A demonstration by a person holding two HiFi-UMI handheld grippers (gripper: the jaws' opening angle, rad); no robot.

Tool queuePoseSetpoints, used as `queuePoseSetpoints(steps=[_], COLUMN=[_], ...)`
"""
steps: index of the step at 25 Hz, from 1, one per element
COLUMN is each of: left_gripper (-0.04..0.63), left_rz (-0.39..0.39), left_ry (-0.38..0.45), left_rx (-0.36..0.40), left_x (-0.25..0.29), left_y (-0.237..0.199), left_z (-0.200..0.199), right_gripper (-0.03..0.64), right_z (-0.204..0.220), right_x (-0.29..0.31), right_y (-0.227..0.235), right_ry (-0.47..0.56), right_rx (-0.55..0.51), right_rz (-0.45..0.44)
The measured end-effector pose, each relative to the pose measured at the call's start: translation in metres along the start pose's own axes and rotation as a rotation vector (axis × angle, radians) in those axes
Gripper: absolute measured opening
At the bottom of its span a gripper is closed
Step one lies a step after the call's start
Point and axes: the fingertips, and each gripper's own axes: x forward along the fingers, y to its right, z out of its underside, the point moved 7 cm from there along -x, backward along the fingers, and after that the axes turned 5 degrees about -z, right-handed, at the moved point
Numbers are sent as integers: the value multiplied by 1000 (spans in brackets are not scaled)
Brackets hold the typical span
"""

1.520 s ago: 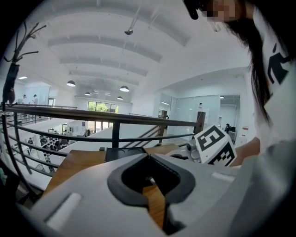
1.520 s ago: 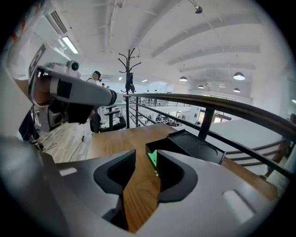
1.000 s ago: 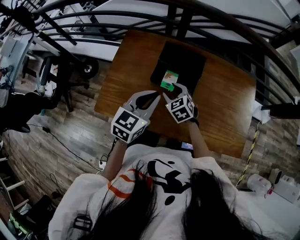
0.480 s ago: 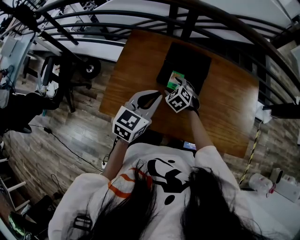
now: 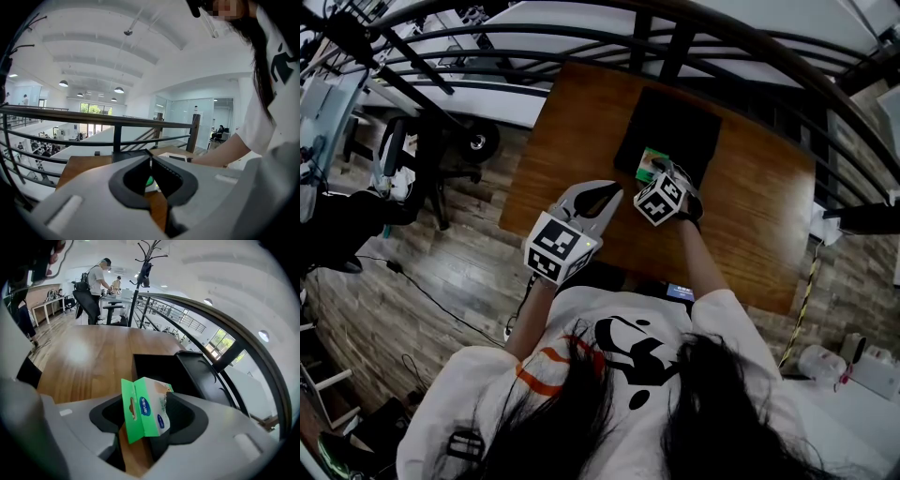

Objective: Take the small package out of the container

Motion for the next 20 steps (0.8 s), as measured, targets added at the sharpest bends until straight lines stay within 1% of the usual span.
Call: queuePoseSetpoints(steps=[3, 8, 11, 14, 17, 20], left_gripper=[0, 0, 0, 0, 0, 0], left_rz=[3, 3, 6, 10, 14, 20], left_ry=[3, 6, 8, 11, 11, 9], left_rx=[0, -4, -5, -5, -7, -9], left_x=[0, -1, -3, -4, -9, -13], left_y=[-1, -6, -7, -5, -11, -16], left_z=[-1, -1, 0, 0, 1, 2], right_gripper=[251, 204, 183, 170, 155, 141], right_z=[1, -3, -4, -4, -12, -19], right_x=[-6, -21, -29, -39, -50, -65], right_y=[-1, -6, -9, -10, -11, -12], right_ry=[17, 65, 72, 88, 122, 177], right_rx=[21, 68, 62, 78, 114, 179], right_rz=[-5, -6, 15, 39, 65, 93])
